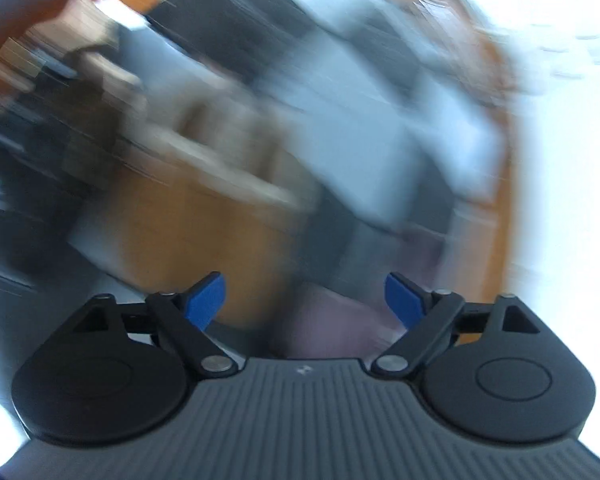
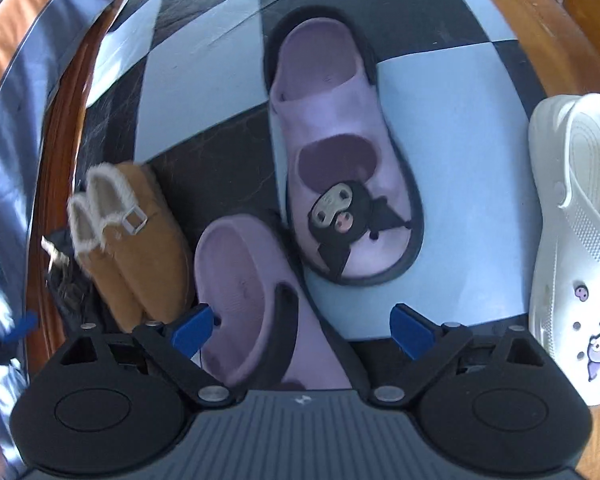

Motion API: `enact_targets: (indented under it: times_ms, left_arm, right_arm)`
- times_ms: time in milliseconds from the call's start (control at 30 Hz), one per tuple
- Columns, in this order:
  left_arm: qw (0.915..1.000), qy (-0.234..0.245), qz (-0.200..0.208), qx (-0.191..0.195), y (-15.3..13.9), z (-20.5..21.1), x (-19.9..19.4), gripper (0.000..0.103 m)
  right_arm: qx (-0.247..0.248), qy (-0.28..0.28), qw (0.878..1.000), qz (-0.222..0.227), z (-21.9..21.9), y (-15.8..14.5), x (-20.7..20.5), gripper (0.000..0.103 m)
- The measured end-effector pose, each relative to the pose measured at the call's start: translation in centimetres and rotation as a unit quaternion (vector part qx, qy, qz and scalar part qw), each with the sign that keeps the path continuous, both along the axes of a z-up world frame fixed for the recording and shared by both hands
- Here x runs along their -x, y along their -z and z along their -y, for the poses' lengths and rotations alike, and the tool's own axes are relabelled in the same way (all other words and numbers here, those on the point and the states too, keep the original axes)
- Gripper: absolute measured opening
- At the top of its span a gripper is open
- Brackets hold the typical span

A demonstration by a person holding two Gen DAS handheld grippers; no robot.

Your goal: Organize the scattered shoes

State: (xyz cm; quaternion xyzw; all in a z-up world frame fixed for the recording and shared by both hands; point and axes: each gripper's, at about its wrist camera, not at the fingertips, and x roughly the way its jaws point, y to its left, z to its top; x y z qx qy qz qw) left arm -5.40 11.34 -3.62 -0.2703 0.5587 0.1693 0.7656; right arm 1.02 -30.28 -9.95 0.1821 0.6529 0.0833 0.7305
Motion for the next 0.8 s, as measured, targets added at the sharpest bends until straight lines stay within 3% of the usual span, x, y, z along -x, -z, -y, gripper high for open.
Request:
enact_targets:
  times_ms: [133,200,267,333,400,533,600,700,733,767,800]
  left_arm:
    - [0.9987,0.038,0.003,0.034,1.6,0.3,-0.1,0.088]
    - [0.9984,0.054,0.011,0.009,0.7,0.6,0.0,0.088]
    - [0.9976,0.068,0.014,-0.007,0.7,1.3,-0.2,0.088]
    - [0.9961,0.084,0.018,-0.016,0.3,2.1,-0.4,0.088]
    - [0.9941,0.106,0.024,-0.004,0.2,2.8,-0.4,0.088]
    - [0.9911,0.132,0.017,0.012,0.2,3.8,-0.2,0.088]
    - [0.9908,0.134,0.010,0.013,0.3,4.3,-0.3,0.088]
    - [0.9912,0.132,0.004,0.003,0.3,4.5,-0.3,0.088]
    - [0.9917,0.129,0.003,0.000,0.2,4.4,-0.4,0.088]
    - [0.9919,0.127,0.003,0.000,0.0,4.4,-0.3,0.088]
    - [0.9922,0.124,0.003,0.000,-0.1,4.3,-0.3,0.088]
  right_arm:
    - [0.061,-0.008,0.995,0.082,-0.7,-1.0,-2.3,0.094]
    - [0.101,-0.030,0.986,0.126,-1.4,-1.6,-3.5,0.094]
    - [0.140,-0.088,0.969,0.184,-3.0,-2.3,-5.2,0.094]
    - [0.147,-0.141,0.963,0.179,-4.2,-1.9,-6.5,0.087]
    - [0.151,-0.193,0.956,0.161,-5.4,-1.3,-7.7,0.071]
    - [0.178,-0.265,0.939,0.129,-7.3,0.5,-8.6,0.075]
    - [0.197,-0.308,0.922,0.128,-8.4,1.1,-8.3,0.085]
    - [0.255,-0.396,0.873,0.128,-9.9,3.2,-7.4,0.088]
    - [0.289,-0.420,0.851,0.126,-10.4,4.4,-7.1,0.086]
    - [0.310,-0.434,0.836,0.129,-10.6,5.3,-6.9,0.076]
    - [0.329,-0.452,0.819,0.132,-10.6,6.3,-6.6,0.052]
